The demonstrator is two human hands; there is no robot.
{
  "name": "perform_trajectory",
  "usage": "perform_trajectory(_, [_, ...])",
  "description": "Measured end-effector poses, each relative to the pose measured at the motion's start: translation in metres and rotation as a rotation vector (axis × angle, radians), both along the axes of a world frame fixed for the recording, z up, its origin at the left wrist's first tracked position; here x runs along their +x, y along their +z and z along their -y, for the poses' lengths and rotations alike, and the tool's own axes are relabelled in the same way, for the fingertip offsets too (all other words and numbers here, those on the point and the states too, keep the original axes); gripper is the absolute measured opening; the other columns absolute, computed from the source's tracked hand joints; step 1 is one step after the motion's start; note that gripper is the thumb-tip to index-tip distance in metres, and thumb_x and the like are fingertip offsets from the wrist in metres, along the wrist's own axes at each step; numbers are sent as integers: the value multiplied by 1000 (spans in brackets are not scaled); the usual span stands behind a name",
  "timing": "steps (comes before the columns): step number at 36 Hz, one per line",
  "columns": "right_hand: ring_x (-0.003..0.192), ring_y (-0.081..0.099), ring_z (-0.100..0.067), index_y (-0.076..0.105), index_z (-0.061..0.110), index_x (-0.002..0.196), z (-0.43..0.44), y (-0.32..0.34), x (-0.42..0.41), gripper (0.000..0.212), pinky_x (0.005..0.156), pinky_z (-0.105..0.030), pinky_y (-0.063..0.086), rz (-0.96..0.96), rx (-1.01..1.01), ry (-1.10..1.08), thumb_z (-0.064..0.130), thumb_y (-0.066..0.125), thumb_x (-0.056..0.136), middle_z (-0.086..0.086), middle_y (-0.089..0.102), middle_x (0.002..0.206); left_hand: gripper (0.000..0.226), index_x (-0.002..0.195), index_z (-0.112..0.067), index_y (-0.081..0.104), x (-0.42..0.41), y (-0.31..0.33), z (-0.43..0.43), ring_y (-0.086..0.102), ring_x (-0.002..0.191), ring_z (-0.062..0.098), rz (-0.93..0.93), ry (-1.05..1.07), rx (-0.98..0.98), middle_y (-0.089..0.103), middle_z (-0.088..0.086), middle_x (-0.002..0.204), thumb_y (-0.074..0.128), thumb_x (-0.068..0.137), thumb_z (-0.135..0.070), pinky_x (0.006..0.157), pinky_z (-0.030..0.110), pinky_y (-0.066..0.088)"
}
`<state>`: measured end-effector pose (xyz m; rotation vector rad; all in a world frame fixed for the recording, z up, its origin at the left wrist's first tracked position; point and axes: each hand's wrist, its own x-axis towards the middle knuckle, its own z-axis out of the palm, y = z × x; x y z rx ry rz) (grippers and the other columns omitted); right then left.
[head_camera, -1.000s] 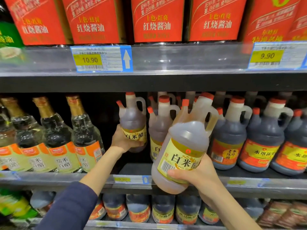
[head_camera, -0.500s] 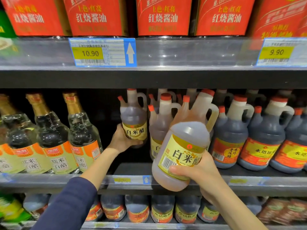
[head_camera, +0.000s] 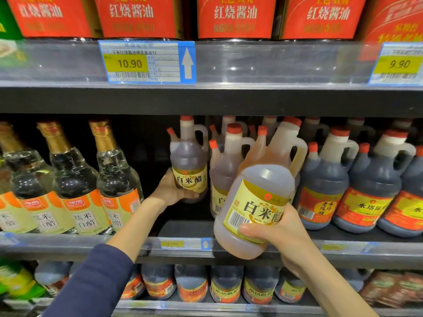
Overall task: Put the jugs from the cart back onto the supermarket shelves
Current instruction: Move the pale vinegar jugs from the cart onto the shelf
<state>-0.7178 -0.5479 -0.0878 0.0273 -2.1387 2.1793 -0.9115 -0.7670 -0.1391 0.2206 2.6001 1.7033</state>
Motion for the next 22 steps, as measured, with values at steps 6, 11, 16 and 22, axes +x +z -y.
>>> perform_trajectory(6, [87,72,-14,64,11,105,0,0,1,74,62,-20,56,4,32,13,13,93,37,1,75,93,90,130,-12,44,5,1,-6,57,108,18,-40,50,-27,61,0,117,91,54,-10,91,33,47])
perform_trajectory(11, [88,72,-14,62,10,108,1,-2,0,83,64,-22,56,-5,42,9,26,87,30,0,75,95,90,133,-11,41,8,1,-10,55,115,23,-58,78,-32,59,6,123,90,57,-10,94,35,46])
perform_trajectory(16, [90,71,-14,59,10,113,2,-3,0,89,66,-24,57,-12,76,3,29,87,30,0,75,98,89,134,-13,39,13,3,-8,54,117,22,-37,53,-49,59,6,124,89,60,-12,99,40,46])
perform_trajectory(22, [90,71,-11,58,12,115,2,-4,1,93,66,-22,57,-6,117,-15,32,88,29,2,74,99,97,138,-8,37,30,10,-15,55,119,26,29,131,-47,58,7,127,90,57,-17,100,42,46])
